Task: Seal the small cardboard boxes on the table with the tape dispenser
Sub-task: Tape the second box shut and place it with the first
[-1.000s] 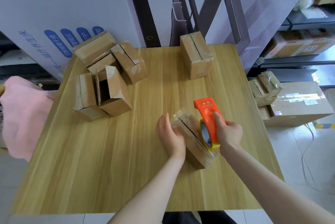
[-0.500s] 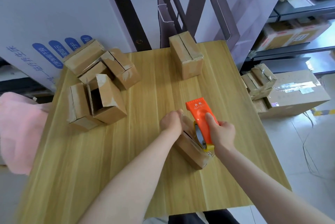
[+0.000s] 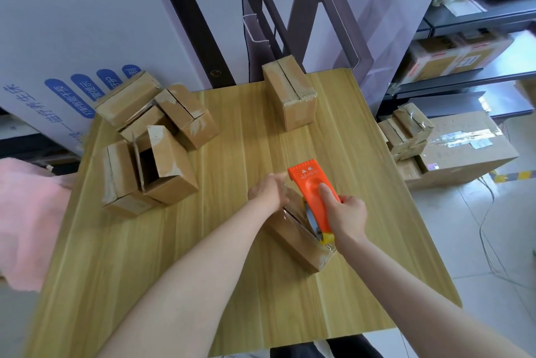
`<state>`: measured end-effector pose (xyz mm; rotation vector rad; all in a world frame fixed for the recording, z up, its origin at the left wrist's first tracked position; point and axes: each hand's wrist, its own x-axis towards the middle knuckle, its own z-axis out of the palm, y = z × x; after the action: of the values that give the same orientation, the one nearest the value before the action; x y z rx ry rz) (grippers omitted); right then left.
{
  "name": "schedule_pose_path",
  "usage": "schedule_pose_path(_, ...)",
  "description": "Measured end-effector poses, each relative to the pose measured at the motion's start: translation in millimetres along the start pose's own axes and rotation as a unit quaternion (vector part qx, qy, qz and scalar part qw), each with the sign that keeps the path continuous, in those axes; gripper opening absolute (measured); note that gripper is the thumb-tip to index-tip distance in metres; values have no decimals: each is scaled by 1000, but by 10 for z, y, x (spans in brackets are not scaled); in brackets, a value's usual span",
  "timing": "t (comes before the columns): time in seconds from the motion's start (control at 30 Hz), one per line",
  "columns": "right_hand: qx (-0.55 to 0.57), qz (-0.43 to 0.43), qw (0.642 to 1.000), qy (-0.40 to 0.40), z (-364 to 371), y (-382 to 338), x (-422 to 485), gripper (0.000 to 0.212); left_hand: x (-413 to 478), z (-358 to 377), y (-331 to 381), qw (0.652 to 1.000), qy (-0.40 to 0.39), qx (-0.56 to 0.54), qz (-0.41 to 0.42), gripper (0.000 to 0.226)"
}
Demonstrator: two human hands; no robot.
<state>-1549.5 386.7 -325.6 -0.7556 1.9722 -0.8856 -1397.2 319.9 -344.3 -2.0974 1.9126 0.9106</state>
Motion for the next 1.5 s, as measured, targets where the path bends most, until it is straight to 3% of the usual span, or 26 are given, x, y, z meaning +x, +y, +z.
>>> schedule_pose_path(0.07, 1, 1, 1000, -4, -16, -4, 13, 50, -142, 111, -152, 990, 108, -95, -11, 75)
schedule_pose_path(0.13, 7, 6, 1000, -7, -25, -1, 30, 49, -300, 274, -296, 957, 252, -145, -15, 62)
schedule_pose_path(0.2, 14, 6, 1000, -8, -18, 7, 37, 48, -418, 439, -394, 933, 304, -189, -26, 41)
schedule_pose_path(0.3, 21, 5, 1000, -14, -6, 16, 23, 46, -470, 634, -472, 943, 237, -227, -47, 32)
schedule_pose_path(0.47, 11, -3, 1000, -15, 50, 19, -6, 53, -360, 601, -500, 945, 114, -280, -124, 41)
schedule_pose_path(0.53, 12, -3, 1000, -15, 43, 14, -6, 50, -412, 658, -446, 935, 143, -292, -141, 53)
schedule_pose_path(0.57, 15, -2, 1000, -16, 29, 14, -2, 48, -476, 723, -419, 917, 189, -315, -157, 62)
schedule_pose_path(0.63, 19, -2, 1000, -18, 4, 20, 9, 46, -612, 848, -353, 847, 277, -402, -209, 72)
schedule_pose_path(0.7, 8, -11, 1000, -18, 2, 30, 11, 47, -670, 909, -296, 773, 315, -487, -259, 56)
schedule_pose_path(0.77, -2, -21, 1000, -20, 16, 31, 2, 49, -666, 902, -256, 748, 319, -527, -246, 34)
schedule_pose_path(1.03, -8, -19, 1000, -17, 59, 36, 5, 50, -533, 900, -524, 831, 247, -487, -105, 32)
schedule_pose_path(1.17, -6, -17, 1000, -17, 77, 28, -16, 51, -421, 835, -672, 848, 157, -502, -62, 31)
schedule_pose_path(1.27, 0, -14, 1000, -21, 54, 34, -23, 50, -385, 780, -734, 839, 85, -535, -56, 53)
schedule_pose_path(1.33, 4, -13, 1000, -25, 30, 42, -10, 51, -388, 806, -771, 840, 125, -515, -118, 79)
schedule_pose_path(1.4, 9, -14, 999, -27, 17, 53, -2, 51, -437, 870, -780, 839, 195, -473, -188, 86)
schedule_pose_path(1.5, 8, -17, 999, -27, 24, 72, -14, 51, -478, 950, -711, 841, 250, -456, -150, 44)
